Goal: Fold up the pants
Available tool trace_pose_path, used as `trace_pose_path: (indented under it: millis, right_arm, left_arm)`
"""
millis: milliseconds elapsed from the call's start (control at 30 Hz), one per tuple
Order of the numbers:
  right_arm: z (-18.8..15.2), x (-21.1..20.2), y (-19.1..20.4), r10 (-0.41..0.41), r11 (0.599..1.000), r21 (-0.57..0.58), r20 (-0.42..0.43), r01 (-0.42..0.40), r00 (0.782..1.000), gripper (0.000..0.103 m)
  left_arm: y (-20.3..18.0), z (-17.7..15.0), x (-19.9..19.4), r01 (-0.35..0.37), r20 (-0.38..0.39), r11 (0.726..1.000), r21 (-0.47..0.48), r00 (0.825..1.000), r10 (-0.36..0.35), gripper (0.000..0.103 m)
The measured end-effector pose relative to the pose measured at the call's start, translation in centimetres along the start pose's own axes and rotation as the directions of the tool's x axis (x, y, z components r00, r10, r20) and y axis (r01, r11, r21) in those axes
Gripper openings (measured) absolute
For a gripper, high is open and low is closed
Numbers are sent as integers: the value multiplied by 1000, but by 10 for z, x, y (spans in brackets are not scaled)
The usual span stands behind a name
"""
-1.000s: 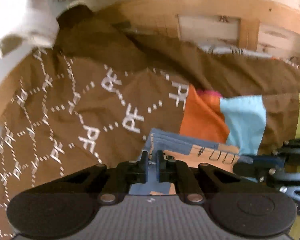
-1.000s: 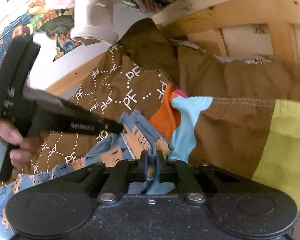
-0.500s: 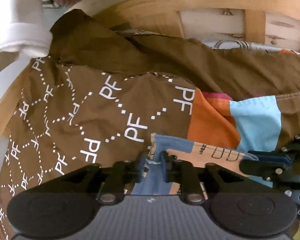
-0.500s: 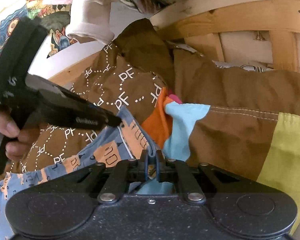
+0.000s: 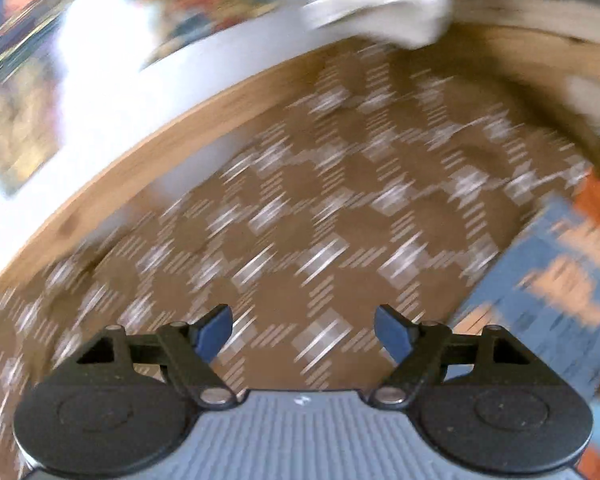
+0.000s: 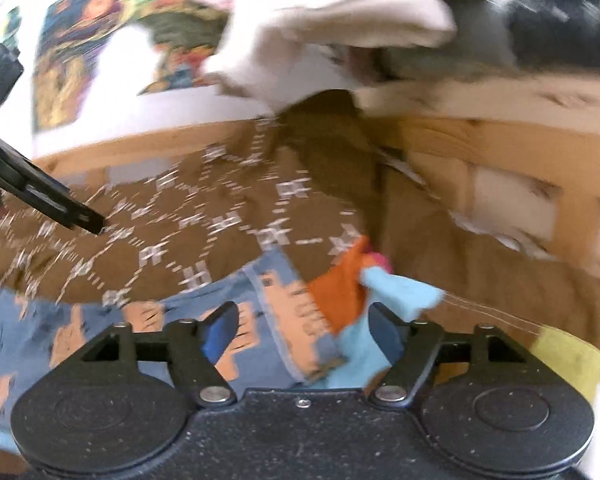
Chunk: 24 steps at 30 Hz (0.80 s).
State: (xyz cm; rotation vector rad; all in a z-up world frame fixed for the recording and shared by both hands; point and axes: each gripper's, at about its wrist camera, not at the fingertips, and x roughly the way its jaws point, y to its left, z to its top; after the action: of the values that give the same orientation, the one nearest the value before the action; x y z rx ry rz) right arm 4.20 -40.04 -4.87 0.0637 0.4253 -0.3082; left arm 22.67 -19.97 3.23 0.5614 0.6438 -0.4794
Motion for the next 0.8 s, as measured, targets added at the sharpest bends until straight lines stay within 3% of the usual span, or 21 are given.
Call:
trace_pose_path:
  millis: [100,200,300,467,533,600,700,767,800]
  right_arm:
    - [-4,7,12,38,998,-43,-54,-41,998,86]
    - [-6,7,20,49,996,-74,-63,-53,997,90]
    - [-5,4,29,107,991,-79,-49,-111,993,102]
    - [-11,14,58,248,958,-119,-111,-261,962,102]
    - [-9,18,72,304,939,-131,-109,-317,946,102]
    - [-2,26,92,356,915,-155,-122,-372,926,102]
    - [15,40,125,471,853,-187,-126,-487,873,100]
    - [22,53,139,535,818,-148,-158,-556,830,96]
    - [23,60,143,560,806,-112,-174,-581,810,93]
  left_arm:
    - [41,-39,-7,-54,-37,995,-86,998,51,83]
    - [74,-78,-8,-62,-105,986,-152,993,46,82]
    - [89,-100,-7,-56,-129,994,-96,991,44,82]
    - [104,-97,8,-49,-124,996,-70,991,40,82]
    - [112,-94,20,-34,-132,996,-80,991,24,75]
    - [117,-93,33,7,-155,997,-83,988,-20,52]
    - [120,-92,52,68,-225,994,-85,971,-85,49]
    - [121,-92,60,87,-252,992,-95,961,-109,49]
    - [121,-92,62,87,-261,991,-100,959,-111,40]
